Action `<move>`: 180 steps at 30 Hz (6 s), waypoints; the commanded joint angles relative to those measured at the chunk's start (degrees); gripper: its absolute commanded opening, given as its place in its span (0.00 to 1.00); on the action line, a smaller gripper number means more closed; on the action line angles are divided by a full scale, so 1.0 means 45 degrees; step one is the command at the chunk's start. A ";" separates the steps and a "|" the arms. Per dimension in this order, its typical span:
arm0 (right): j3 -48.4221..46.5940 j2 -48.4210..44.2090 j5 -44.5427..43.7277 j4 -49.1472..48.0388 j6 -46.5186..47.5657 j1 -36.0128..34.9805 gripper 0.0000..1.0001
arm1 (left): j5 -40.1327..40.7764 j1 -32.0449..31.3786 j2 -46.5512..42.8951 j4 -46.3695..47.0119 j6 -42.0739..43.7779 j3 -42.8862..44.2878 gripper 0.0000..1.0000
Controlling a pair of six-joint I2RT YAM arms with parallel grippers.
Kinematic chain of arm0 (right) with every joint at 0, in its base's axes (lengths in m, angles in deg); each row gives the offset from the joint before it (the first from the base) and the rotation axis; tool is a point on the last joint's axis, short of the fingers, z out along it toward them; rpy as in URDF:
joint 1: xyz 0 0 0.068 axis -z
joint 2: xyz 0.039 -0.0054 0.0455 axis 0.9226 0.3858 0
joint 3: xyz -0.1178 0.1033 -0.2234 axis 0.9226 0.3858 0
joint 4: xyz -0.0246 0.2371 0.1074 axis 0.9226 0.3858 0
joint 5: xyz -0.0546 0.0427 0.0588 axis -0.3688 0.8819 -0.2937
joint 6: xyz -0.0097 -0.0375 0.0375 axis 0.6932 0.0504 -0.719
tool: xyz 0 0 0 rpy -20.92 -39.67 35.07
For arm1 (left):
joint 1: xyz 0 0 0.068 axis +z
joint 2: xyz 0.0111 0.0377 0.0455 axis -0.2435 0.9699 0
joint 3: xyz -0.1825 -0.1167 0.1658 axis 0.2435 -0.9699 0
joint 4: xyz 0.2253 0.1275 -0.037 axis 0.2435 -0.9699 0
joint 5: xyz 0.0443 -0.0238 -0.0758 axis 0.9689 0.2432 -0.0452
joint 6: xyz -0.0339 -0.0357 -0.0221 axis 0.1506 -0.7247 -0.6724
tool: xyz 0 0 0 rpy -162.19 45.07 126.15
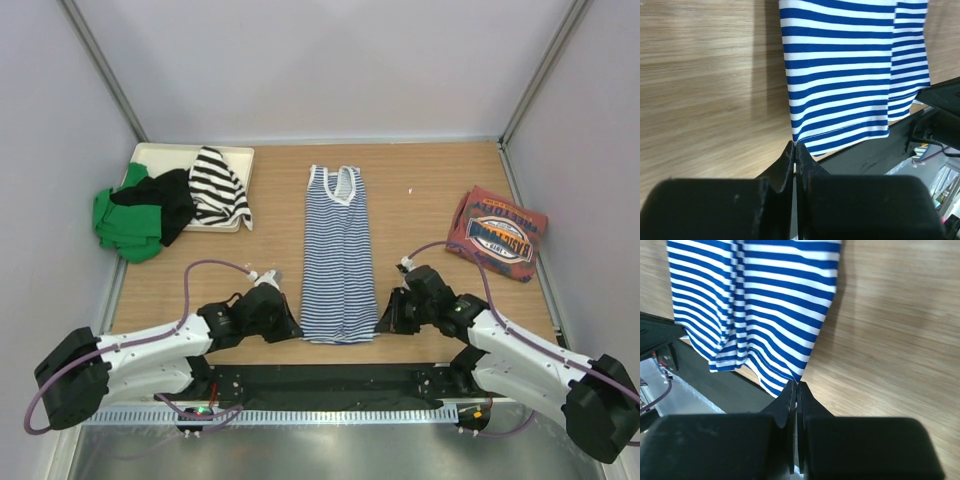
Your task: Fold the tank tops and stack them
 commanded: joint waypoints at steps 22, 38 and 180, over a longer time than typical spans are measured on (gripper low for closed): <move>-0.6137 0.4123 -0.4648 0.1039 0.1698 -0.0027 0.01 | 0.0876 0.2167 0.2409 -0.2808 0.3078 0.6131 0.00; -1.0687 0.7971 -0.6644 0.1392 0.3124 0.1026 0.01 | 0.0954 0.4667 0.5766 -0.2789 0.4681 0.9669 0.00; -0.0495 0.0804 -0.0705 -0.0640 0.1269 0.3254 0.41 | 0.0816 0.0060 0.3816 0.0961 0.3509 0.2775 0.54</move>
